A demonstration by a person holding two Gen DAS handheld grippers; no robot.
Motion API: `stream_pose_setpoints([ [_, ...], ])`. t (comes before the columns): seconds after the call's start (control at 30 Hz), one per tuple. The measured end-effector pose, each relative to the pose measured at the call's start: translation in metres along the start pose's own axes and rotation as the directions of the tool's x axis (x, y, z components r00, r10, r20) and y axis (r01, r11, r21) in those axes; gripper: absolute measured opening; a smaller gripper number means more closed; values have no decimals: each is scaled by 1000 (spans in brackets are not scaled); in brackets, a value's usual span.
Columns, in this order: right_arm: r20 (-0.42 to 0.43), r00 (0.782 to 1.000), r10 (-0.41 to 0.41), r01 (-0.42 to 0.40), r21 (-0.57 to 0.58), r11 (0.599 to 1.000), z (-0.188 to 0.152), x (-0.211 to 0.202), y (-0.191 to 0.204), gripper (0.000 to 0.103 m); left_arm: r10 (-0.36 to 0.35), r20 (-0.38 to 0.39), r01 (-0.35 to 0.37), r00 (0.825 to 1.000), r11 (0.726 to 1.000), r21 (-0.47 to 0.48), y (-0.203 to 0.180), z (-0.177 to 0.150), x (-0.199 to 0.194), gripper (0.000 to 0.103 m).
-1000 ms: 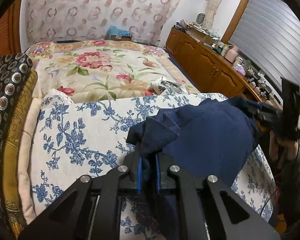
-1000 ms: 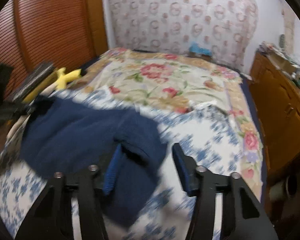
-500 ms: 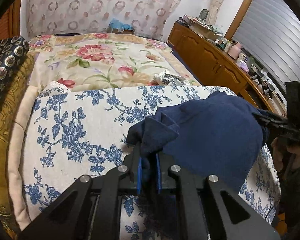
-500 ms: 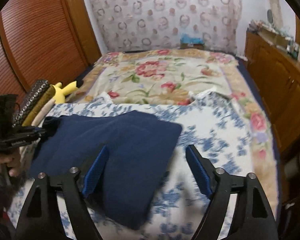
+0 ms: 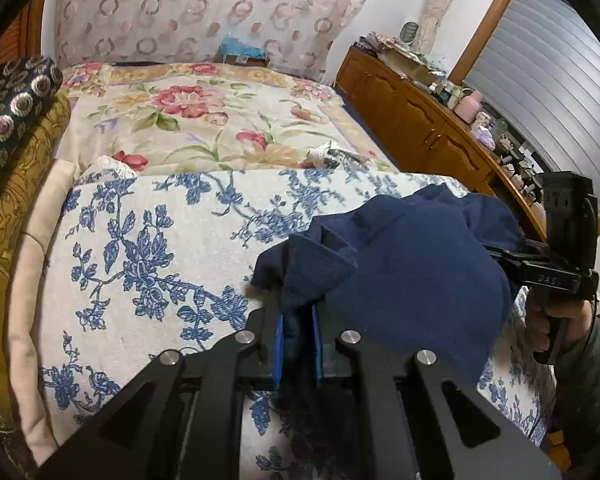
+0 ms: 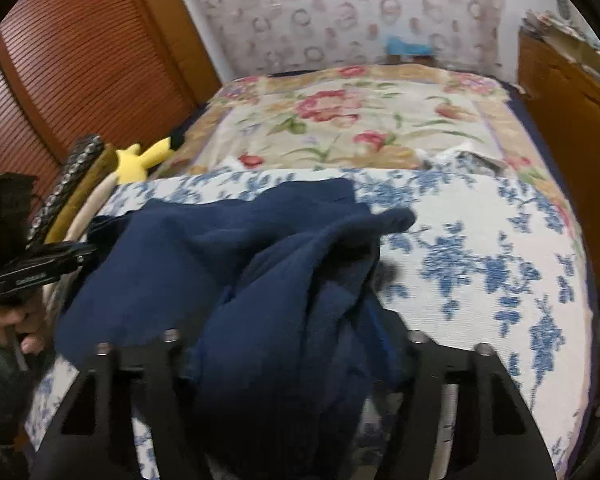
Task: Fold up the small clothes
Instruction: 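Lift the folded shirt with both tools and carry it to the clothes stack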
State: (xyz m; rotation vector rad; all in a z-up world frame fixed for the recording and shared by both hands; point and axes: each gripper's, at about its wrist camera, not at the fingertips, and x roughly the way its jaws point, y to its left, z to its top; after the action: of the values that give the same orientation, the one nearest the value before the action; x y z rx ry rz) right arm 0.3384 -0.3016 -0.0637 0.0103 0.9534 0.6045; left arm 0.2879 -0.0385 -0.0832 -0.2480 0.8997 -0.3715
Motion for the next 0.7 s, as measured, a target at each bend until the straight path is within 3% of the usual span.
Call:
stream_pose_setpoints([
  [0.07, 14, 999, 40, -40, -8, 999, -2, -1, 2, 42, -8, 17, 8, 1000, 1000, 3, -2, 1, -7, 8],
  [0.2, 64, 997, 42, -39, -51, 998, -4, -14, 16, 24, -31, 92, 29, 995, 999, 28, -15, 2, -41, 8],
  [0.47, 165, 982, 89, -62, -162, 985, 20, -51, 67, 21, 27, 240, -43, 970, 997, 61, -21, 9, -119, 8],
  [0.7, 209, 968, 138, -65, -322, 944, 64, -70, 128, 21, 128, 339, -147, 932, 989, 33, 2, 5, -177, 8],
])
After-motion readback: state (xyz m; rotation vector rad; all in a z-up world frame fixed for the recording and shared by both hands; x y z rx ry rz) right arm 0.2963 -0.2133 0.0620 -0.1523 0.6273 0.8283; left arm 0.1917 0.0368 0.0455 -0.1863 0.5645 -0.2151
